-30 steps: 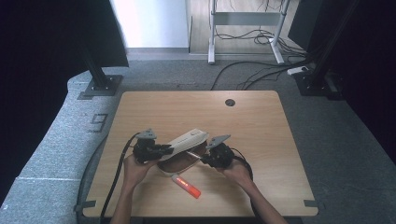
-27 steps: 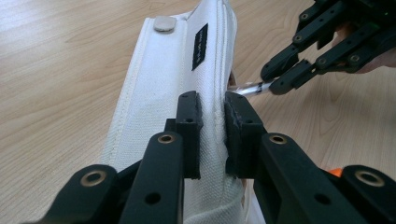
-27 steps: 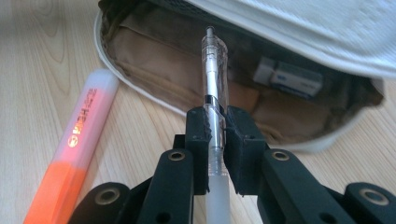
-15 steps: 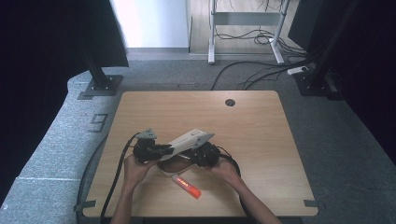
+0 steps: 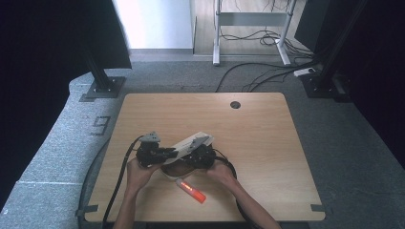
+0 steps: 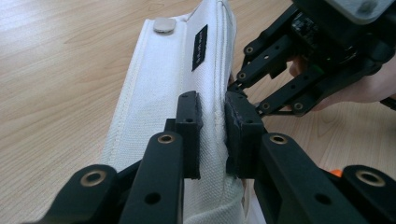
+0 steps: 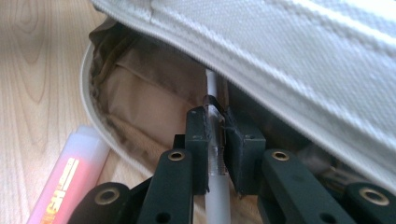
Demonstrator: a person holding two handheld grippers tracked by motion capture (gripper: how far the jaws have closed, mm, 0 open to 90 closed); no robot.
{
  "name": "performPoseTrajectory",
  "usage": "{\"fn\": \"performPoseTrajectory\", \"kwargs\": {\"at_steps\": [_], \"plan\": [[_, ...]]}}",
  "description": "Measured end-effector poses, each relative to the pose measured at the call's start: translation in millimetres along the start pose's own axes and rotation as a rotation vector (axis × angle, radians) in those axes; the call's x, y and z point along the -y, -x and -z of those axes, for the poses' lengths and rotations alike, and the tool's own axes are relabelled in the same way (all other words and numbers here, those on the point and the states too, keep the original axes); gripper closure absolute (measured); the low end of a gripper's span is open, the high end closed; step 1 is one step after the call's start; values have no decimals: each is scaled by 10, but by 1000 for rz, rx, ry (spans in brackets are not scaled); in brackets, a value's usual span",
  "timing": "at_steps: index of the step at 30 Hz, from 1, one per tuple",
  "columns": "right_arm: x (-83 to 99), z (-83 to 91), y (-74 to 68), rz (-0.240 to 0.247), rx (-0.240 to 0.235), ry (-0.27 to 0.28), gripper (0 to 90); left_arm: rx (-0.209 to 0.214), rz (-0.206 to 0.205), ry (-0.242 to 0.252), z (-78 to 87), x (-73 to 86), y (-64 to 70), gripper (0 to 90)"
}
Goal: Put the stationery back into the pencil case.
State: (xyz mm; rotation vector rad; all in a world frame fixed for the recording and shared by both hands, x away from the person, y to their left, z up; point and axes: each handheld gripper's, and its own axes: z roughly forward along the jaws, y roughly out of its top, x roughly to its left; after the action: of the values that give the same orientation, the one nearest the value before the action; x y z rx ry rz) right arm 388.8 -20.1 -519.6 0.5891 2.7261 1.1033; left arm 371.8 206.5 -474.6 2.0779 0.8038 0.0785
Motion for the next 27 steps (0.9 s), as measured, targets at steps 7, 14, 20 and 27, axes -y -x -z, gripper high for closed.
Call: {"fn": "performPoseTrajectory", "kwargs": {"at_steps": [7,14,20,27], "plan": [[-31,-118,-49,10,-11,-2,775,5,-3,-2,-15,0,3,766],[-2,-49,-41,-2,-16,-1,675,8,-1,-4,-17,4,-1,765],[136,158,-16,-38,-13,13,674,8,0,-6,-18,7,-3,765],[386,294,10,-75,-10,-2,691,10,2,-7,-16,9,-12,764]]}}
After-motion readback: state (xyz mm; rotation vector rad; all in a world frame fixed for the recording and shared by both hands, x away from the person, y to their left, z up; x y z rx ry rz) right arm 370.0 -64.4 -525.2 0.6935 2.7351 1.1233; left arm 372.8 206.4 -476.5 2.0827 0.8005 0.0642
